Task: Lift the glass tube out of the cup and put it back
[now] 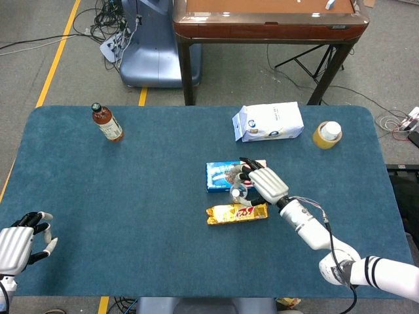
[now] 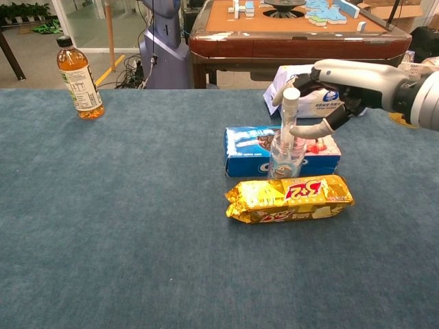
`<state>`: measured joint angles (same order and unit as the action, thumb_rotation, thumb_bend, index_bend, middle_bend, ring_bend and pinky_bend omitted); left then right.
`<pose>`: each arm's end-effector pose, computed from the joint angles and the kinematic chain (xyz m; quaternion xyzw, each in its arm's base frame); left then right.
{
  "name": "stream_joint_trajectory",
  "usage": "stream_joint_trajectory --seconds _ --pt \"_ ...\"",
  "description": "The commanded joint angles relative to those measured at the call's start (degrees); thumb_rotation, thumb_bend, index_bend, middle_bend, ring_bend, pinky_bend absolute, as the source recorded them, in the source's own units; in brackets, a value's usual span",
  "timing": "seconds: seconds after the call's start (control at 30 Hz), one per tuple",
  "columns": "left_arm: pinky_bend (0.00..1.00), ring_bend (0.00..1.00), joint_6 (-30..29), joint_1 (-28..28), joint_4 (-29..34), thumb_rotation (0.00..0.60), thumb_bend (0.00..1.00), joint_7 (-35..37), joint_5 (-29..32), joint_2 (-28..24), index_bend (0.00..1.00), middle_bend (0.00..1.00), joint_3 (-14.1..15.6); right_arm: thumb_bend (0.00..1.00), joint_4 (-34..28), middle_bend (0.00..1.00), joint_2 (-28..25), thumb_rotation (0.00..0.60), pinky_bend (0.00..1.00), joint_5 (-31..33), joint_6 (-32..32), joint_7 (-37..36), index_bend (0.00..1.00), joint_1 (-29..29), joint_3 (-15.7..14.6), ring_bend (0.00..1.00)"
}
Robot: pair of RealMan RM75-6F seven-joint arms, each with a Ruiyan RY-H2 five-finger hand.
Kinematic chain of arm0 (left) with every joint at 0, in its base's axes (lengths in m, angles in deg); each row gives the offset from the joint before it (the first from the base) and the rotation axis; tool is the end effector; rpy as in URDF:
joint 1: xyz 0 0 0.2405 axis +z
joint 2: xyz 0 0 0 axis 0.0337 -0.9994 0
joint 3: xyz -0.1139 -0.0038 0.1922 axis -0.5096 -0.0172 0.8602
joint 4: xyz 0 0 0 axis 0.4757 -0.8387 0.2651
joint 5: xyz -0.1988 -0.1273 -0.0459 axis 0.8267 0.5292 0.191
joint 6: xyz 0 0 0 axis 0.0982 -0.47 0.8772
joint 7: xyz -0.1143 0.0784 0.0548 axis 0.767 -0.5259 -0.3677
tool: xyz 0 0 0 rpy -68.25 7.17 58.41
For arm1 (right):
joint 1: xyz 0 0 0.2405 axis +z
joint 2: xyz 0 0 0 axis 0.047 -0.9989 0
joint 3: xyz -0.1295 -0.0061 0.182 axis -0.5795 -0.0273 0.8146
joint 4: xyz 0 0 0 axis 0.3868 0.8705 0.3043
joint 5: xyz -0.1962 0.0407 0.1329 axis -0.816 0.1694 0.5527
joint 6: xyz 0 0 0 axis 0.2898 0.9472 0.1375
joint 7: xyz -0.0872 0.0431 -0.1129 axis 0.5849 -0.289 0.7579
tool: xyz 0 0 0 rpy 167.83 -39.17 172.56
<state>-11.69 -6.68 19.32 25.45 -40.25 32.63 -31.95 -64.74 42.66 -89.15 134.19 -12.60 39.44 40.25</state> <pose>-0.2885 0.1757 0.1111 -0.6149 -0.3865 -0.3781 0.5741 -0.1290 -0.3335 -0.0131 0.7236 -0.4554 0.4250 0.2974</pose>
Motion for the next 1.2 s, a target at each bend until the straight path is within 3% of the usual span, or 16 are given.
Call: stream_joint_trajectory --seconds 0.03,0.67,1.2 --pt "0.41 0.25 0.0 0.0 0.0 0.600 0.33 0.0 0.0 0.0 0.37 0.35 0.0 0.39 0.0 0.23 0.0 0.600 0.09 0.0 0.0 0.0 0.50 0.0 0.0 0.00" --pt "0.41 0.25 -0.1 0.1 0.1 0.600 0.33 0.0 0.0 0.0 0.37 0.35 0.0 0.44 0.5 0.23 0.3 0.600 0.09 -0.3 0.5 -0.5 0.51 -0.2 0.1 0.00" --pt "0.41 0.25 0.3 -0.1 0.0 0.600 0.33 -0.6 0.3 0.2 0.37 0.35 -0.1 0.45 -0.5 0.26 -1.3 0.600 0.09 -2.3 4.7 -2.4 0.53 -2.0 0.7 0.02"
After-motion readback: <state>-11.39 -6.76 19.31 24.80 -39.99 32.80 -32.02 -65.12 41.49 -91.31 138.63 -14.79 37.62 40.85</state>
